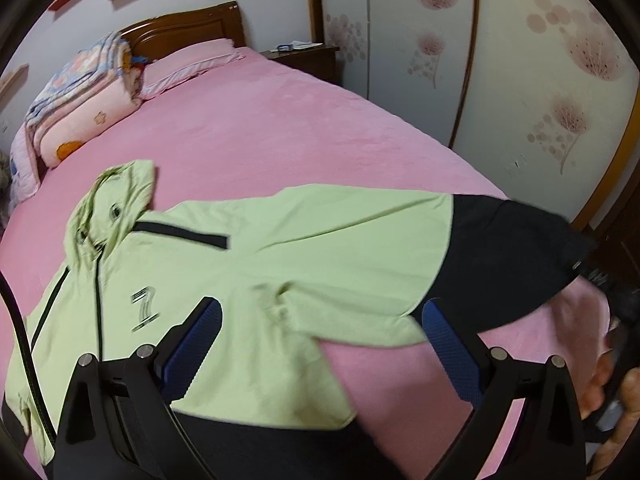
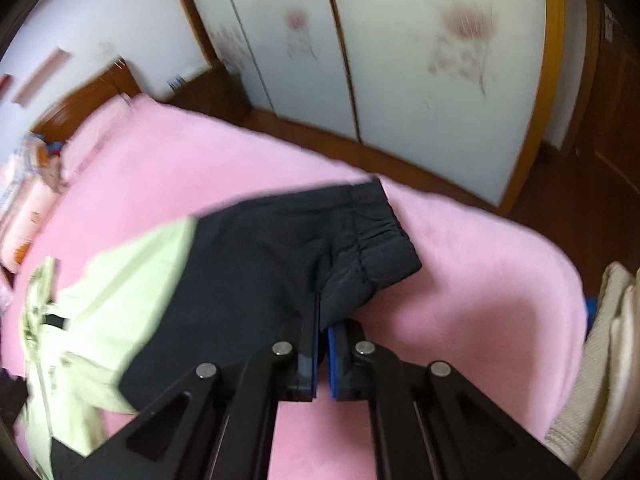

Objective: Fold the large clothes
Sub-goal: 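Lift the sleeve with the right tool and lay it across the jacket body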

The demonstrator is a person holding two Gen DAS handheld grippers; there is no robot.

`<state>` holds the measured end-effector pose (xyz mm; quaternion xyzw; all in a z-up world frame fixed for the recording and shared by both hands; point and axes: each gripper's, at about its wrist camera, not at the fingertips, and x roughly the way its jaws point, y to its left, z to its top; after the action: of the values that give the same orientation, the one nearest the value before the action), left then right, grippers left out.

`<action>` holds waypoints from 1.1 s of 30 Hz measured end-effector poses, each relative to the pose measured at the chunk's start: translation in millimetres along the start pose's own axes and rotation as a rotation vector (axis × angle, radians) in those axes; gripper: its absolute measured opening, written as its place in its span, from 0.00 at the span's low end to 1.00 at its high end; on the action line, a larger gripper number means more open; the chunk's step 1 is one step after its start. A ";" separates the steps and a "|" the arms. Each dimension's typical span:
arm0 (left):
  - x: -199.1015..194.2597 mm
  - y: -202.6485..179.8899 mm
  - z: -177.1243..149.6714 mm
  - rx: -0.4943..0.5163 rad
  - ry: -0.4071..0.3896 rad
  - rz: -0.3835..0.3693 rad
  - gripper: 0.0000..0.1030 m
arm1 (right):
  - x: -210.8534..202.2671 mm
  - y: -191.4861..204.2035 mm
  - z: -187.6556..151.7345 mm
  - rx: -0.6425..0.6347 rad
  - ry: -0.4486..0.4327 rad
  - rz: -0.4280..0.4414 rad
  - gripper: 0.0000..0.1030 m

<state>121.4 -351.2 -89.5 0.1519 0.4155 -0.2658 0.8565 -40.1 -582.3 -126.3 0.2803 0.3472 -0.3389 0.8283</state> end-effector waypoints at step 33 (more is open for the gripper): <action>-54.4 352.3 -149.3 -0.421 -0.002 0.221 0.97 | 12.3 457.8 -191.6 -0.724 0.282 0.407 0.26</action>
<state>204.1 24.8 -123.4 0.0144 0.4419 -0.0779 0.8936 238.7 -172.0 -146.2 0.0779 0.4909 0.0163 0.8676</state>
